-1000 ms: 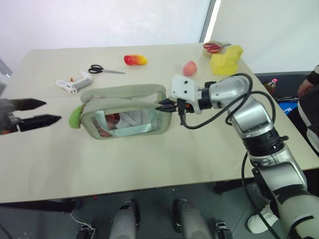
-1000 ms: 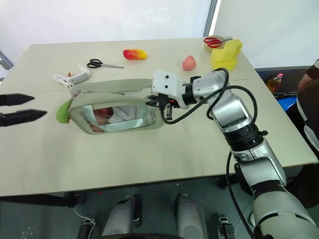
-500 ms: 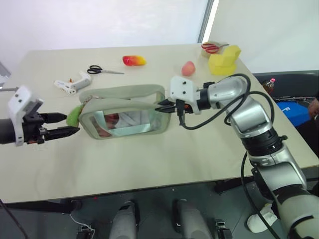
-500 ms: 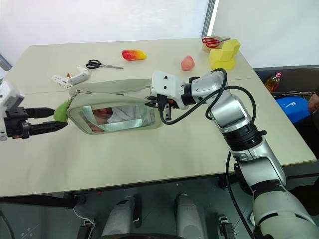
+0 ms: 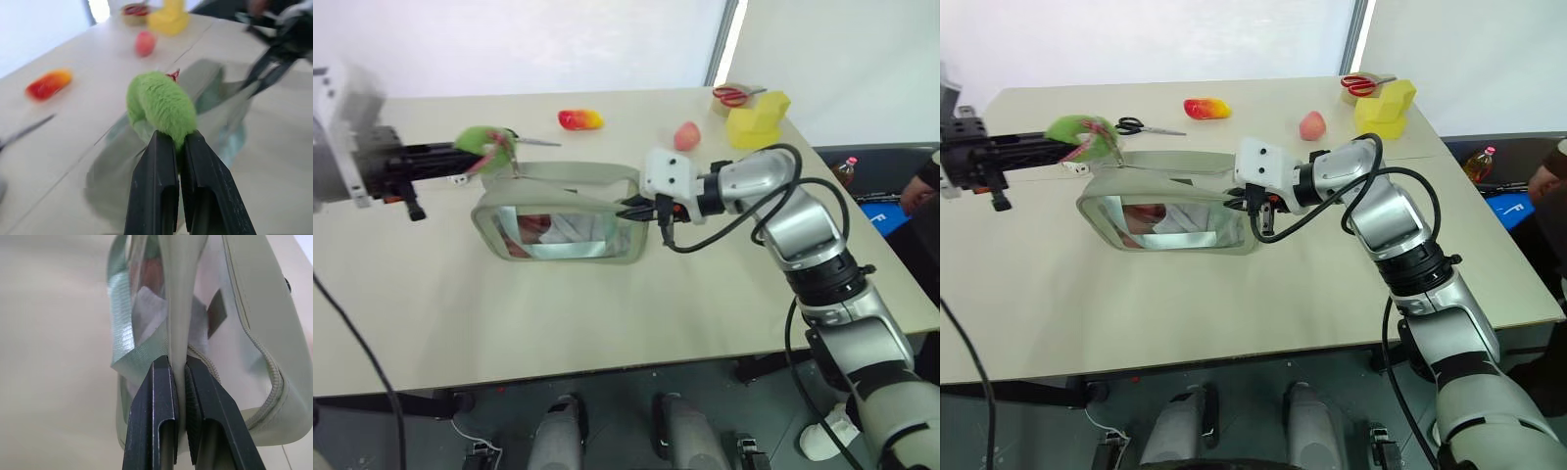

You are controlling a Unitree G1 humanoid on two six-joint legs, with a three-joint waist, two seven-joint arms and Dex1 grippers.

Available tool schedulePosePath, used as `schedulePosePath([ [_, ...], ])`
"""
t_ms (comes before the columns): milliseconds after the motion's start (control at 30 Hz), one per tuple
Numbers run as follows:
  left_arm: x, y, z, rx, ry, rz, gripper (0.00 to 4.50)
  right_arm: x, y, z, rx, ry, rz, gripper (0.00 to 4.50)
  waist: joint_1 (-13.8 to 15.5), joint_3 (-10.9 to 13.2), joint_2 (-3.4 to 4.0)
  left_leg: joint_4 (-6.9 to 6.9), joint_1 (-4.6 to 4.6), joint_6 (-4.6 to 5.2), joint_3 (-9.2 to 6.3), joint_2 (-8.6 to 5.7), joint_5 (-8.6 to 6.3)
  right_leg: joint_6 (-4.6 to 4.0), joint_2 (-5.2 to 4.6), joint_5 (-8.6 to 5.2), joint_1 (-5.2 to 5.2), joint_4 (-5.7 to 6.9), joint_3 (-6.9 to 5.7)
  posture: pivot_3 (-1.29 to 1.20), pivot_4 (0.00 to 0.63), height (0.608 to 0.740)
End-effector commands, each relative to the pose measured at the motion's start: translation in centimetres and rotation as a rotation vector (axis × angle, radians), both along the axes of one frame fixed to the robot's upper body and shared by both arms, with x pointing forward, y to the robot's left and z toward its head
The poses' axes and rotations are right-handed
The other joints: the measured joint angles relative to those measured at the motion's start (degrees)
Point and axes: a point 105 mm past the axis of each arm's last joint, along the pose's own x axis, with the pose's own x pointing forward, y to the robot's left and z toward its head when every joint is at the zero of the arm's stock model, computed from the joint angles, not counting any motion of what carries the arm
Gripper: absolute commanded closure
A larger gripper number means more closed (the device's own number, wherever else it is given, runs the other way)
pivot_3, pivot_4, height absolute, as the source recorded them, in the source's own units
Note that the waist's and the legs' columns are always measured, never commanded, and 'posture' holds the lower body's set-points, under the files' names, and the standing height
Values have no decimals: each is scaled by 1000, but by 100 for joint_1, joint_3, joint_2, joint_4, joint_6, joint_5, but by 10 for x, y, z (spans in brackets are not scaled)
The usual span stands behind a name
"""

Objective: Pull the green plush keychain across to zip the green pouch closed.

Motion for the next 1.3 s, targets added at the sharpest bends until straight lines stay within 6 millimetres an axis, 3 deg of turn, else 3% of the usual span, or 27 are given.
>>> schedulePosePath([
  [33, 6, -12, -21, 105, -5, -30, 4461, -1, 5, 8, 7, -32, 6, 4500, -17, 0, 0, 0, 0, 0, -1, 1, 0, 0, 1, 0, -3, 5, 0, 0, 150, 740],
  [200, 18, -2, -39, 253, -45, -12, 4461, 1, 2, 10, 7, -40, -10, 4500, -7, 0, 0, -1, 0, 6, -6, 6, 4, -1, 8, 1, -12, 17, 0, 0, 150, 740],
  [467, 37, 13, -9, 254, -152, 64, 4461, -1, 0, 8, 7, -35, -23, 4500, 4, 0, -1, 12, -3, 5, -5, 6, 3, -2, 6, 1, -6, 13, 0, 0, 150, 740],
  [667, 33, 11, -29, 291, -99, 17, 4461, 0, 0, 9, 7, -38, -22, 4500, 1, 0, -1, 1, -4, 14, -5, 6, 9, 0, 6, -1, -9, 9, 0, 0, 150, 740],
  [767, 35, 11, -29, 269, -108, 26, 4461, -1, 2, 11, 11, -39, -16, 4500, 2, 0, -1, 5, -4, 15, -5, 7, 9, -1, 6, 0, -8, 10, 0, 0, 150, 740],
  [867, 36, 12, -22, 256, -123, 40, 3512, 0, 1, 11, 9, -39, -17, 4500, 0, 0, -1, 9, -4, 13, -5, 7, 8, -2, 5, 1, -7, 11, 0, 0, 150, 740],
  [1067, 30, 20, 5, 224, -153, 66, 651, 0, 1, 9, 6, -38, -19, 4500, 1, 0, -1, 6, -5, 15, -5, 7, 9, -2, 6, 1, -8, 10, 0, 0, 150, 740],
  [1200, 11, 33, 17, 240, -113, 71, 651, 3, -1, 5, 4, -32, -25, 4500, -18, 0, -1, 2, -11, 16, -5, 7, 9, -1, 6, 0, -16, 7, 0, 0, 150, 740],
  [1300, 12, 52, 15, 221, -98, 155, 651, 4, 1, 5, 6, -32, -25, 4500, -7, 0, 0, -4, -10, 16, -5, 8, 10, 0, 7, -1, -21, 9, 0, 0, 150, 740],
])
